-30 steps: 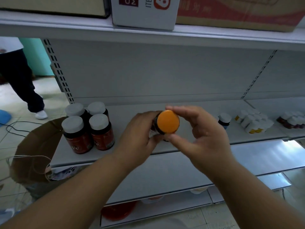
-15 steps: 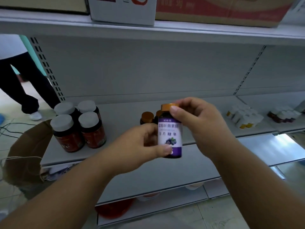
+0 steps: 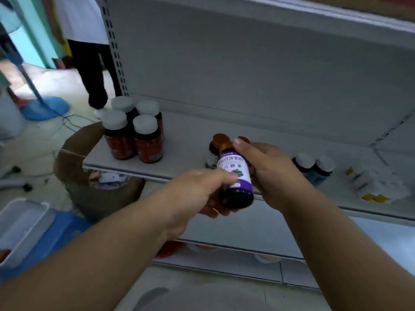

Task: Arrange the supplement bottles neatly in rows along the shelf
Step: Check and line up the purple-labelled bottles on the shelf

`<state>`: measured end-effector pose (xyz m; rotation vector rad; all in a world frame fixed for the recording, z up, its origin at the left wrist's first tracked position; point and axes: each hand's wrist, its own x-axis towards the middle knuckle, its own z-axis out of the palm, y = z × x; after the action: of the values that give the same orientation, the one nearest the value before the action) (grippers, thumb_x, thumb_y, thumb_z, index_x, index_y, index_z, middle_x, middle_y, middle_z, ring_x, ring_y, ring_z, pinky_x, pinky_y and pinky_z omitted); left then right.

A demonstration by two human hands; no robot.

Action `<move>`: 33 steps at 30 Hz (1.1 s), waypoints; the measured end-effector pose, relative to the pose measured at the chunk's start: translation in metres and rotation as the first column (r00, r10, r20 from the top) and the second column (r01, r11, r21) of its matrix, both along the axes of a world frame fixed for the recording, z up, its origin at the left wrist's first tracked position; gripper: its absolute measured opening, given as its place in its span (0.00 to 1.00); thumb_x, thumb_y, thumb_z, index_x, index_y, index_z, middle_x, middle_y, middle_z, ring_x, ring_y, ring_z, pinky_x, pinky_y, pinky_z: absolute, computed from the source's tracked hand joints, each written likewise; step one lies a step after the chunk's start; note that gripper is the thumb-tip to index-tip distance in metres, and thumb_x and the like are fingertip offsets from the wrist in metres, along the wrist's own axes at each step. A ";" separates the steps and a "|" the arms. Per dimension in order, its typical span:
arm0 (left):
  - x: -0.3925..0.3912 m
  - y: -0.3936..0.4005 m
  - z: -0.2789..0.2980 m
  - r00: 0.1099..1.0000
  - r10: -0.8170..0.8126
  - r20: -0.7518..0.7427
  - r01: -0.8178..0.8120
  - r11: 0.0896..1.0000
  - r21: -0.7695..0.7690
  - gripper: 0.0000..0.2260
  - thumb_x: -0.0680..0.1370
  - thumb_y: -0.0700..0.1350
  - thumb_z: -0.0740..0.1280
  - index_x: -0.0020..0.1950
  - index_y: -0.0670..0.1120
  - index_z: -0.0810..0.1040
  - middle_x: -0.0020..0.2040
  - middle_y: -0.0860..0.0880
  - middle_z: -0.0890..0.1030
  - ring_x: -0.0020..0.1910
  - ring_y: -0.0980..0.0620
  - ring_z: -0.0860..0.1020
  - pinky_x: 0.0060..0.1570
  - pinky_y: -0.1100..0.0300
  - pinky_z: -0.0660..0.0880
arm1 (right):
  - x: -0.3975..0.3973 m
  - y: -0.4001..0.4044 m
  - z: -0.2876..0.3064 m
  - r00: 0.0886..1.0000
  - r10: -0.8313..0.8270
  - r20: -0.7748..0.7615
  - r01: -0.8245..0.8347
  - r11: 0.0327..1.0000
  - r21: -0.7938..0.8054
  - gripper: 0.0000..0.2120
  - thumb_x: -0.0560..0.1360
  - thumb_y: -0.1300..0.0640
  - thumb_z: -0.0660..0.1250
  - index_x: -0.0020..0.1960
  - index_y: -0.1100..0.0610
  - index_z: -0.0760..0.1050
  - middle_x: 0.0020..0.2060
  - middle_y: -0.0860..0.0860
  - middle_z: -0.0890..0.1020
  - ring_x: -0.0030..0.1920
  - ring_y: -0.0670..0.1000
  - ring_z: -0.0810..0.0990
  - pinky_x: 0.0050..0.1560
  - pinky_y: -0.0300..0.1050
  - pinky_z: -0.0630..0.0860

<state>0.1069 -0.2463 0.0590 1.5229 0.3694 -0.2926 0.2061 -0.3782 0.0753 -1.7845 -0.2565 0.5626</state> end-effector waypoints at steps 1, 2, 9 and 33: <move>-0.009 0.002 -0.008 0.999 0.040 0.037 -0.046 0.986 0.162 0.15 0.76 0.56 0.68 0.60 0.51 0.79 0.47 0.50 0.85 0.46 0.52 0.82 0.57 0.48 0.78 | -0.005 0.004 -0.002 0.997 0.052 0.061 -0.052 0.999 0.001 0.14 0.74 0.47 0.69 0.51 0.56 0.79 0.39 0.52 0.84 0.37 0.48 0.83 0.38 0.43 0.79; -0.019 0.004 -0.017 0.995 0.069 0.077 -0.089 0.953 0.291 0.14 0.76 0.55 0.69 0.61 0.55 0.76 0.49 0.54 0.84 0.48 0.55 0.81 0.57 0.49 0.78 | -0.010 0.008 -0.005 0.986 0.109 0.129 -0.110 0.994 0.003 0.09 0.74 0.50 0.70 0.51 0.54 0.78 0.39 0.50 0.84 0.36 0.45 0.82 0.36 0.39 0.77; -0.127 0.036 -0.076 0.899 0.379 0.219 -0.436 0.730 0.526 0.20 0.72 0.61 0.67 0.62 0.65 0.67 0.54 0.62 0.77 0.53 0.65 0.75 0.50 0.63 0.74 | -0.072 0.082 -0.045 0.727 0.564 0.392 -0.562 0.816 -0.131 0.15 0.71 0.53 0.72 0.57 0.48 0.76 0.45 0.45 0.82 0.44 0.46 0.81 0.48 0.49 0.80; -0.333 0.435 -0.304 0.631 0.775 -0.002 -0.524 0.428 0.736 0.25 0.78 0.54 0.68 0.74 0.55 0.65 0.69 0.55 0.72 0.67 0.53 0.68 0.65 0.56 0.69 | -0.253 0.558 -0.260 0.183 0.889 0.419 -0.655 0.428 -0.622 0.21 0.69 0.50 0.75 0.60 0.52 0.77 0.48 0.40 0.72 0.49 0.40 0.72 0.47 0.25 0.65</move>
<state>-0.2262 0.1892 -0.2454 1.8901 1.4851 0.2784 -0.0470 0.1800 -0.1851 -2.0080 -1.8926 0.5910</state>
